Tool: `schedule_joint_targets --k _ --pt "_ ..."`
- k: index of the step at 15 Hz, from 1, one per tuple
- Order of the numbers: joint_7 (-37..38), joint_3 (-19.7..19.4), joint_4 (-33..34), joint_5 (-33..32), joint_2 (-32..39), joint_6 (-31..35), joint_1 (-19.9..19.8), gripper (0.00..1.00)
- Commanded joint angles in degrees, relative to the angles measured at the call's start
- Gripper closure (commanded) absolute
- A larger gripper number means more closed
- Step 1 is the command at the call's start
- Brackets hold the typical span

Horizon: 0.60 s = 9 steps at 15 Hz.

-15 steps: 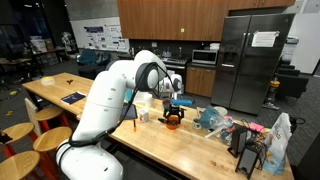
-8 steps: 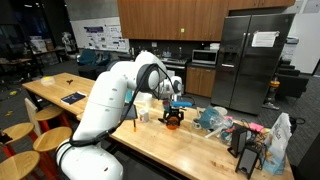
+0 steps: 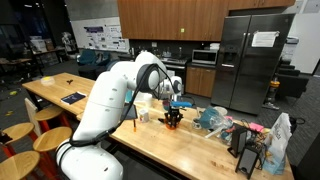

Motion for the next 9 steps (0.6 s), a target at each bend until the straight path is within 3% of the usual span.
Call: schedule_joint_targets --k 1,2,9 --pt "0.4 0.4 0.1 -0.2 -1.0 -1.2 -0.3 0.94" --pt "0.4 0.4 0.1 -0.3 -1.1 -1.2 -0.3 1.00" --pt "2.4 0.0 0.3 -2.9 -4.5 -0.9 1.3 0.96"
